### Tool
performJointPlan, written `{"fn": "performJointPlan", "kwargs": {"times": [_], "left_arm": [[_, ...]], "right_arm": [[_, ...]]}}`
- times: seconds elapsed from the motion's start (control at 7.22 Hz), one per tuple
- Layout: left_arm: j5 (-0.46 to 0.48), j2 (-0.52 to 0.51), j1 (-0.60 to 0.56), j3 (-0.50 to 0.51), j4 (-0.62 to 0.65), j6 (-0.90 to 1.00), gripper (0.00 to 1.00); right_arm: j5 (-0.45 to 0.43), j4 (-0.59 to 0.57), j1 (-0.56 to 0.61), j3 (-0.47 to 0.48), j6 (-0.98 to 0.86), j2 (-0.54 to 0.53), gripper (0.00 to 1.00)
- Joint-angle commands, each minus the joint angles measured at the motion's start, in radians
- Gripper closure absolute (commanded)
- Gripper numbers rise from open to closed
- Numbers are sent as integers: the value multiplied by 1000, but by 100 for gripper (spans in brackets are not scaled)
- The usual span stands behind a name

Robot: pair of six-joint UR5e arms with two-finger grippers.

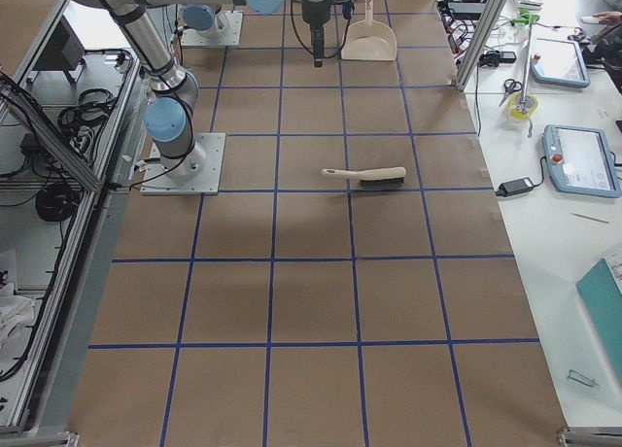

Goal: Sweep and dump trash into bin

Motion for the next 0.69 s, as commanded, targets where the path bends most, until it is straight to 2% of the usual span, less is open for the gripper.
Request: {"fn": "performJointPlan", "kwargs": {"times": [0.0, 0.28, 0.55], "left_arm": [[-32, 0, 3, -3, 0, -3, 0], [-30, 0, 4, -2, 0, 1, 0], [-30, 3, 1, -8, 0, 3, 0]], "right_arm": [[5, -3, -1, -1, 3, 7, 0], [1, -50, -3, -1, -3, 12, 0], [-1, -51, -3, 5, 0, 13, 0]]}}
